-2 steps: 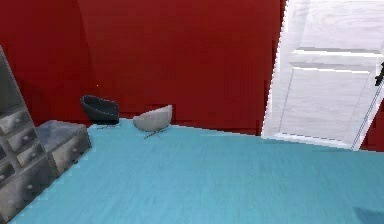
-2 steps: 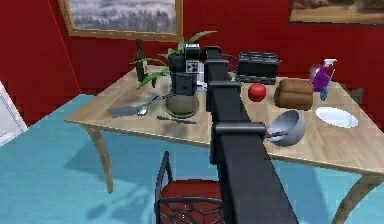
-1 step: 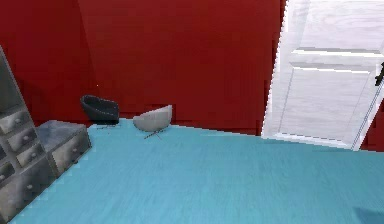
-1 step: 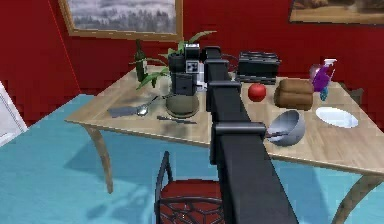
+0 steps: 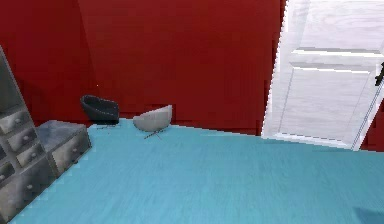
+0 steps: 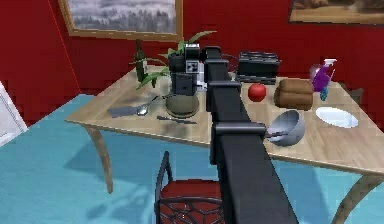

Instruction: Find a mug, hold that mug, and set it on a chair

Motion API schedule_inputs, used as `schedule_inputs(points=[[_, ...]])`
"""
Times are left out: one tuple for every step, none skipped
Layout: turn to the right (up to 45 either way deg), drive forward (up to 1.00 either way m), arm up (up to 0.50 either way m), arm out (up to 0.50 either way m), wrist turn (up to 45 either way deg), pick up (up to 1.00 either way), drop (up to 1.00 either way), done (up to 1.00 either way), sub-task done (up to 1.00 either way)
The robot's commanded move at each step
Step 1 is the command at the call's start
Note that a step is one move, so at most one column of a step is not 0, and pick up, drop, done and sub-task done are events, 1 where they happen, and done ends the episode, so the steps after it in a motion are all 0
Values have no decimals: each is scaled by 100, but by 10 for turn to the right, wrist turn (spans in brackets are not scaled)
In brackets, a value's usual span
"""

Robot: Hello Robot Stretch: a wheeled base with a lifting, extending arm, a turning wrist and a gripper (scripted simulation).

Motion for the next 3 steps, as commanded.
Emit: schedule_inputs(points=[[0,0,0,0,0,0,100,0,0],[0,0,0,-10,0,0,0,0,0],[0,0,0,0,0,0,0,100,0]])
